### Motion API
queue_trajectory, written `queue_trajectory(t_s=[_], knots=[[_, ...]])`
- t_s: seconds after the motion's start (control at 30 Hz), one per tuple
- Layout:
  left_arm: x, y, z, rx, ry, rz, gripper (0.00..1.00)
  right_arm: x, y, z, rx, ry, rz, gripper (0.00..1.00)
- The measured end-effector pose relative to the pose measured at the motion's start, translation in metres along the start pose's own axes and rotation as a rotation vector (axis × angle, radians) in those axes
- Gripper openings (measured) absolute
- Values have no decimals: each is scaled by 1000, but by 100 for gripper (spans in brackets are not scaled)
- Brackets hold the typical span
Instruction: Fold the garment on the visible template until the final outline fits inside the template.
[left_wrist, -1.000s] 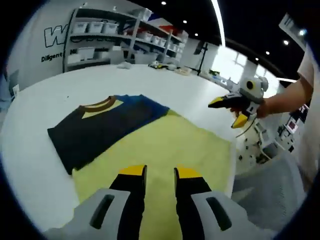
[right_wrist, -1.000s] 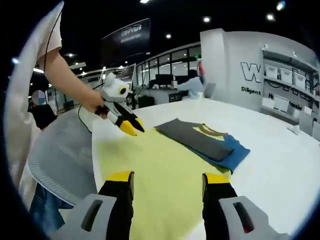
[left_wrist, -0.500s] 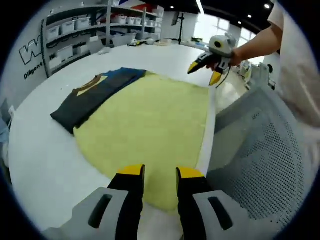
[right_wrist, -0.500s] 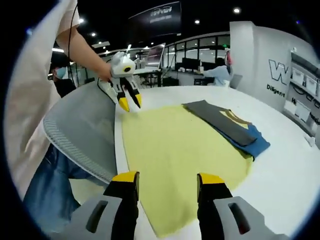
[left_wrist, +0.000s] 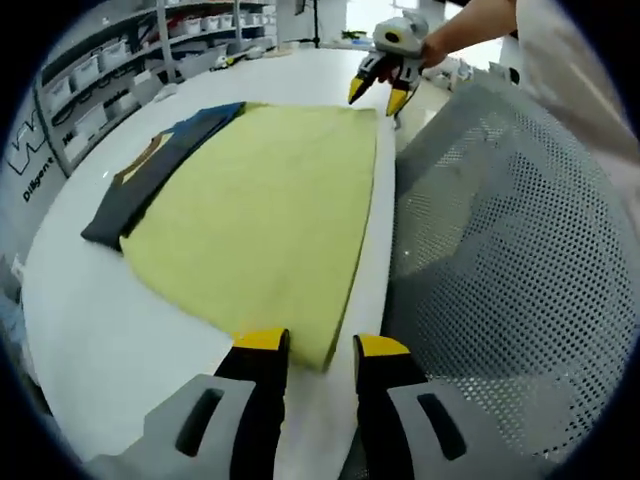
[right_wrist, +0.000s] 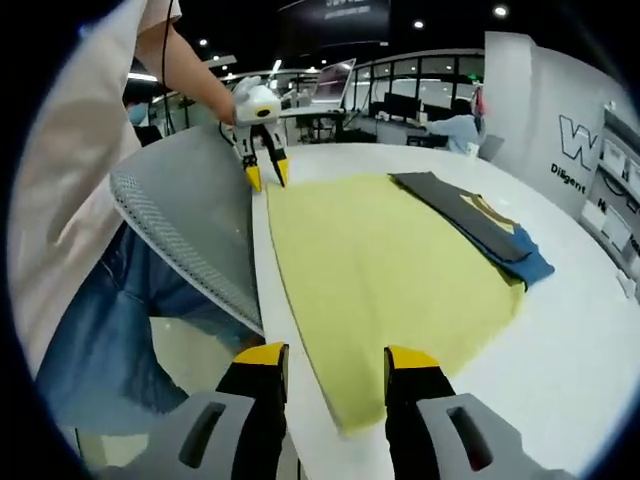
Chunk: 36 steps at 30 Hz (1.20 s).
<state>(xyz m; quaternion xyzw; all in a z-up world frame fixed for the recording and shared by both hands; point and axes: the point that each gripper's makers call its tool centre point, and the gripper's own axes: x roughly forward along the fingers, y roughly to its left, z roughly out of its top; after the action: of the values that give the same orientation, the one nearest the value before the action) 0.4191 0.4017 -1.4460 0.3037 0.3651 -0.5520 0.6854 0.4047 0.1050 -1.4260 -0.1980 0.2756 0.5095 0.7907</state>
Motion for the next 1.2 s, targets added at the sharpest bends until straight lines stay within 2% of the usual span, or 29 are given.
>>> queue_trajectory(t_s=[0.13, 0.43, 0.63, 0.7, 0.87, 1.0, 1.1, 1.2], knots=[[-2, 3, 1, -23, -21, 0, 22, 0, 0, -5, -1, 16, 0, 31], [-1, 2, 1, -52, -40, -28, 6, 2, 3, -17, -28, 61, 11, 26], [-1, 4, 1, -56, -39, -27, 4, -4, 0, -28, -59, 97, 6, 22], [-1, 4, 1, -60, -39, -26, 3, -6, -1, -29, -46, 90, 3, 20], [-1, 4, 2, -63, -34, -23, 2, -14, -8, -35, -42, 99, -5, 12], [0, 5, 1, -64, -29, -16, 1, -15, -8, -36, -57, 104, -1, 7], [-1, 6, 0, -71, -26, -12, 1, -14, -11, -37, -65, 107, -1, 1], [-1, 6, 0, -72, -16, -7, 1, -13, -12, -36, -62, 104, 1, 0]])
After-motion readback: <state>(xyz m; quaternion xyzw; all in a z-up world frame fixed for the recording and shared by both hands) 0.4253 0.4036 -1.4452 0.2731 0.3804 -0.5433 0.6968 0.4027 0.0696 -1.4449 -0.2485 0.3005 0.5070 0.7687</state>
